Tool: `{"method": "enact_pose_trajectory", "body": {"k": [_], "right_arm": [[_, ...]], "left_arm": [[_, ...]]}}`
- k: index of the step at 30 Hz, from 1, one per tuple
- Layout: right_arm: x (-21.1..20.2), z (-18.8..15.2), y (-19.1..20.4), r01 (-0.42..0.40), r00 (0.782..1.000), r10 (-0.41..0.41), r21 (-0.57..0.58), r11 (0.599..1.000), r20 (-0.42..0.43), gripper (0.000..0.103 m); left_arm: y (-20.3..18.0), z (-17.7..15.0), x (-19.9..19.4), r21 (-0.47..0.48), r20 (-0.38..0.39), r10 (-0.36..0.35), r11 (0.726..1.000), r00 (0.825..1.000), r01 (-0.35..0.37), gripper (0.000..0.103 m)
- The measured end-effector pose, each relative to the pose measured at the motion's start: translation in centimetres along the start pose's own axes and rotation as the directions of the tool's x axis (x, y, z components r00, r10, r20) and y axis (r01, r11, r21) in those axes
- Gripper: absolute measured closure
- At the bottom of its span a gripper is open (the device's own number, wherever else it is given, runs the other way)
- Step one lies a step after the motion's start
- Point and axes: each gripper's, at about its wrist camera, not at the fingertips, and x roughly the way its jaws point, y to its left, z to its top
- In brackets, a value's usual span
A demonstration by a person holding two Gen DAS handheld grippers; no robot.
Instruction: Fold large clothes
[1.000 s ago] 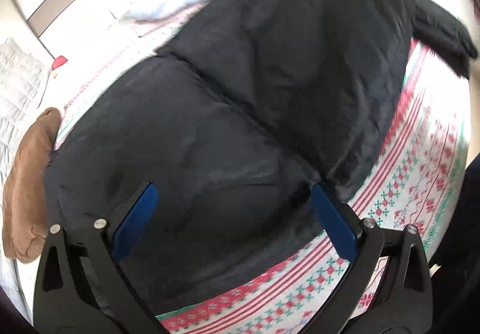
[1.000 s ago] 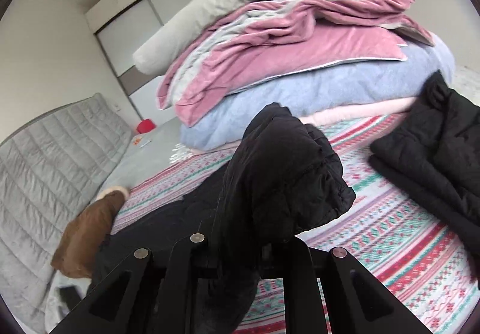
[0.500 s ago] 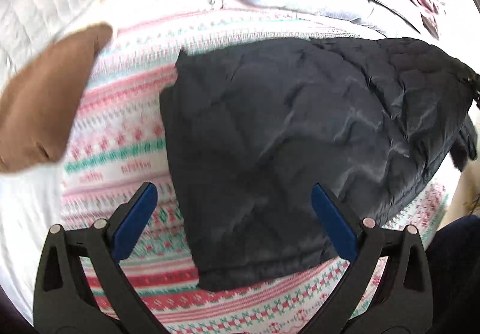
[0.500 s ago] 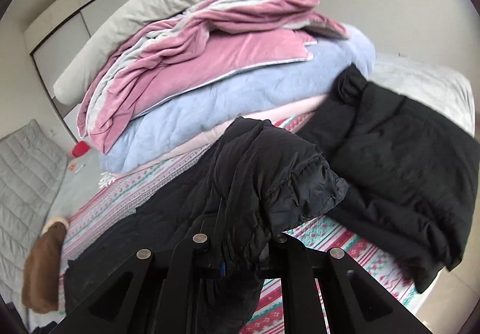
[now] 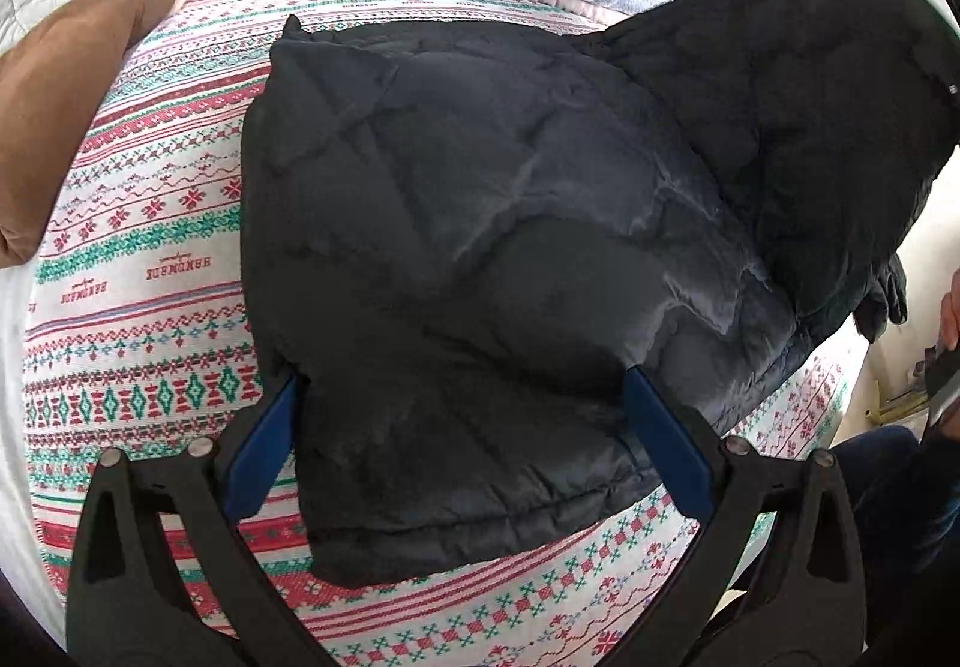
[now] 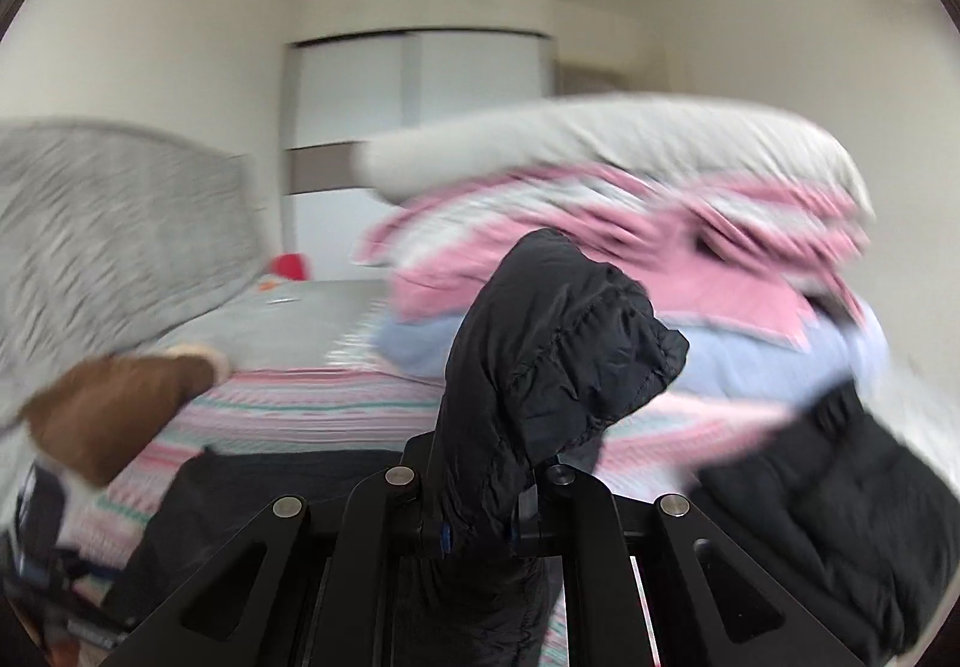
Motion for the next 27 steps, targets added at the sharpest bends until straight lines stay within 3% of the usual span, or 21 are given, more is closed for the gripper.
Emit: {"method": "enact_pose_trajectory", "body": {"k": [3, 8, 13, 18, 21, 27], "right_arm": [[-0.3, -0.3, 5.2, -0.075, 0.997, 0.079, -0.132, 0.988, 0.025, 0.092], [0.2, -2.4, 13.1, -0.149, 0.987, 0.161, -0.34, 0.929, 0.009, 0.091], [1.6, -6.4, 19.8, -0.22, 0.974, 0.216, -0.527, 0.821, -0.07, 0.091], [2.4, -10.1, 23.8, -0.274, 0.961, 0.234, -0.646, 0.713, -0.149, 0.088], [2.7, -12.3, 25.4, -0.284, 0.958, 0.221, -0.705, 0.65, -0.182, 0.082], [4.0, -15.1, 26.2, -0.34, 0.94, 0.209, -0.728, 0.596, -0.268, 0.065]], "left_arm": [[0.4, 0.2, -0.3, -0.02, 0.004, -0.015, 1.0, 1.0, 0.015, 0.001], [3.3, 1.0, -2.9, -0.101, 0.051, -0.06, 0.993, 0.997, 0.065, 0.001], [8.3, 1.4, -6.0, -0.237, 0.115, -0.058, 0.968, 0.992, 0.084, 0.001], [12.3, 1.1, -7.8, -0.352, 0.143, -0.052, 0.931, 0.988, 0.101, 0.001], [13.2, 1.0, -7.8, -0.367, 0.147, -0.055, 0.924, 0.988, 0.106, 0.001], [13.1, 0.7, -8.0, -0.363, 0.151, -0.067, 0.924, 0.986, 0.118, 0.001]]}}
